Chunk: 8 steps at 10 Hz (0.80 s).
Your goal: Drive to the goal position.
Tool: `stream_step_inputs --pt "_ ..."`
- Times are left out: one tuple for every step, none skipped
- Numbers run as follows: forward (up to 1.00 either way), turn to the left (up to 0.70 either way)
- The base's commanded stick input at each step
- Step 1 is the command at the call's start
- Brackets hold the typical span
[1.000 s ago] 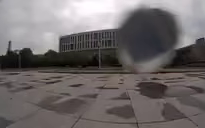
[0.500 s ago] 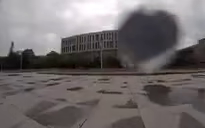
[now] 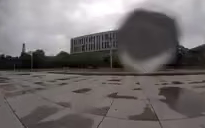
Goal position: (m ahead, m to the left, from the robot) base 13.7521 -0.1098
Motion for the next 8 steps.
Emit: stream_step_inputs --pt "0.7 0.35" --pt "0.7 0.35" --pt "0.7 0.35" --pt "0.7 0.35" --pt "0.7 0.33" --pt "0.7 0.2" --pt "0.7 0.04" --pt "0.7 0.0"
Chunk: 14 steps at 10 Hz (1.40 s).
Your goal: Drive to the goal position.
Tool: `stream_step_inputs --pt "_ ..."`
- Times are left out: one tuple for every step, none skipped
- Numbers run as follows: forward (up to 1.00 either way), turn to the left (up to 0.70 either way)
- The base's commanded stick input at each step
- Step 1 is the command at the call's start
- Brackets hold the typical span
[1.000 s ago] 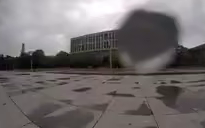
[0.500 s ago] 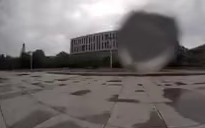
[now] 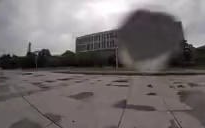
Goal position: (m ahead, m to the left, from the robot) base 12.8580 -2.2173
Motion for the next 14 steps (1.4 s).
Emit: stream_step_inputs --pt "0.7 0.0" --pt "0.7 0.0" --pt "0.7 0.0" --pt "0.7 0.0" --pt "0.7 0.0" --pt "0.7 0.0" --pt "0.7 0.0" --pt "0.7 0.0" --pt "0.7 0.0" --pt "0.7 0.0" --pt "0.7 0.0" --pt "0.7 0.0" --pt "0.7 0.02" --pt "0.7 0.18"
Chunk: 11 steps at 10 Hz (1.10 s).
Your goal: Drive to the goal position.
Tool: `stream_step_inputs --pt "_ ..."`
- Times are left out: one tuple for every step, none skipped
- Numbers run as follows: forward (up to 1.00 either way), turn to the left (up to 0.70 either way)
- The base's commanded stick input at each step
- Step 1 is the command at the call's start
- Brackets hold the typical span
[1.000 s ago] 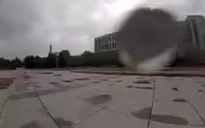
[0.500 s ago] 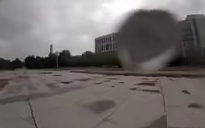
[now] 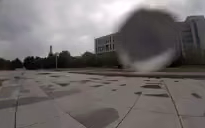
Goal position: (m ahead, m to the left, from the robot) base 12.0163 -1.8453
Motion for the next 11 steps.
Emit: stream_step_inputs --pt "0.7 0.35" --pt "0.7 0.22" --pt "0.7 0.0" --pt "0.7 0.0" --pt "0.7 0.0" --pt "0.7 0.0" --pt "0.7 0.0" --pt "0.7 0.0" --pt "0.7 0.0" --pt "0.7 0.0" --pt "0.7 0.0"
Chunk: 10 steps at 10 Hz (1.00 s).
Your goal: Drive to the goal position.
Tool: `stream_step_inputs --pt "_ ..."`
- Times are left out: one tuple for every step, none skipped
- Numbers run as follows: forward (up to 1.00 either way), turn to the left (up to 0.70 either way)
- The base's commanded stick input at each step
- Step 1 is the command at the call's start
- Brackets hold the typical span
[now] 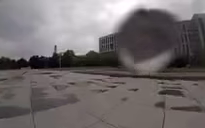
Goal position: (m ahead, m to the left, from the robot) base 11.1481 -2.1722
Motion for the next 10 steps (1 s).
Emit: stream_step_inputs --pt "0.7 0.0" --pt "0.7 0.0" --pt "0.7 0.01" --pt "0.7 0.05" --pt "0.7 0.17" --pt "0.7 0.35" --pt "0.7 0.35" --pt "0.7 0.31" --pt "0.7 0.19" --pt "0.7 0.02"
